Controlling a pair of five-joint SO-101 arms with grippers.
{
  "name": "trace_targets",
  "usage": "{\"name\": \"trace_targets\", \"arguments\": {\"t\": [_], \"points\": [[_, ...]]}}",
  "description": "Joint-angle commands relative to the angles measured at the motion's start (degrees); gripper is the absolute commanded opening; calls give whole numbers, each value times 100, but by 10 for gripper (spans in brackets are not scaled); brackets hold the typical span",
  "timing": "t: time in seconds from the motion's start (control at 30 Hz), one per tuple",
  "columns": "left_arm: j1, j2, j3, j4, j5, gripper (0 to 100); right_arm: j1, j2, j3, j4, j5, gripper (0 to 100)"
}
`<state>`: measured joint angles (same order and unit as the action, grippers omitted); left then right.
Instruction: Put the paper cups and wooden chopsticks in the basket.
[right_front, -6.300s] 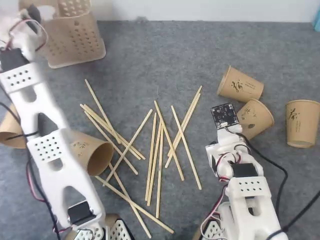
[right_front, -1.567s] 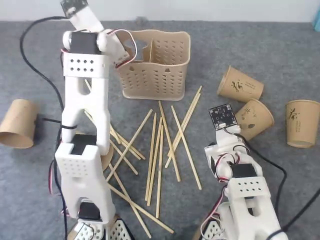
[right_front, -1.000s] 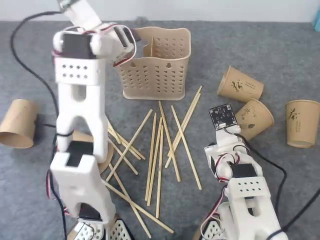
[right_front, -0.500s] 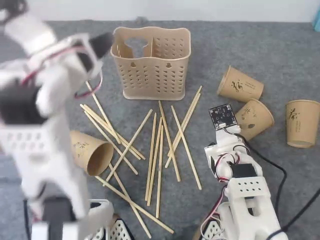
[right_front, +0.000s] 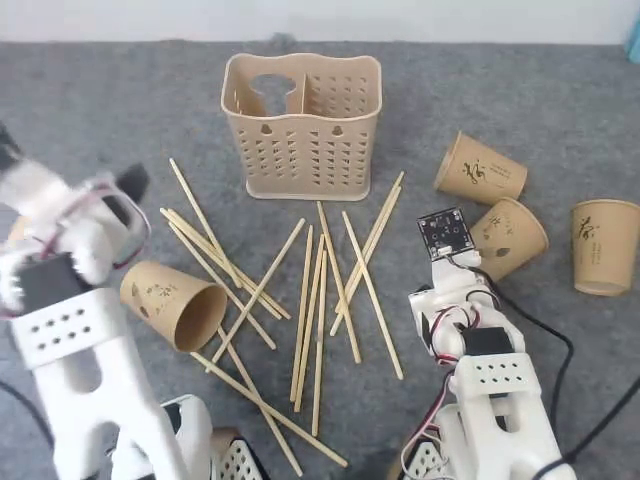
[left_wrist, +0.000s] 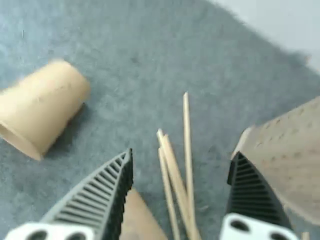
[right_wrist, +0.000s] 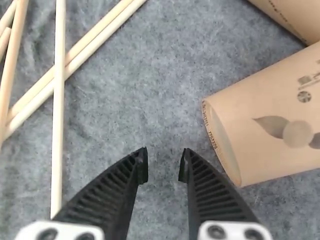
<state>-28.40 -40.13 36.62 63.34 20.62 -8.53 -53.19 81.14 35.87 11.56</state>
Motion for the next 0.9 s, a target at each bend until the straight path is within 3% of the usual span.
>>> {"name": "trace_targets", "arguments": {"t": [0.0,0.17,0.33,0.53,0.73,0.87], "points": [[-70,-229,1877,-1767,-167,294,40,-171,-9,-48,26,115],[-70,-229,2791,-2813,-167,294,330,-180,-202,224,-176,115],[-44,-237,3503,-3956,-141,294,892,-180,-1371,1429,-457,115],[35,-220,3538,-3974,-149,294,1622,-84,-4026,3169,-466,115],[35,-220,3538,-3974,-149,294,1903,822,-5644,3477,-475,115],[35,-211,3556,-3930,-149,294,2176,1815,-6084,3152,-475,115]]}}
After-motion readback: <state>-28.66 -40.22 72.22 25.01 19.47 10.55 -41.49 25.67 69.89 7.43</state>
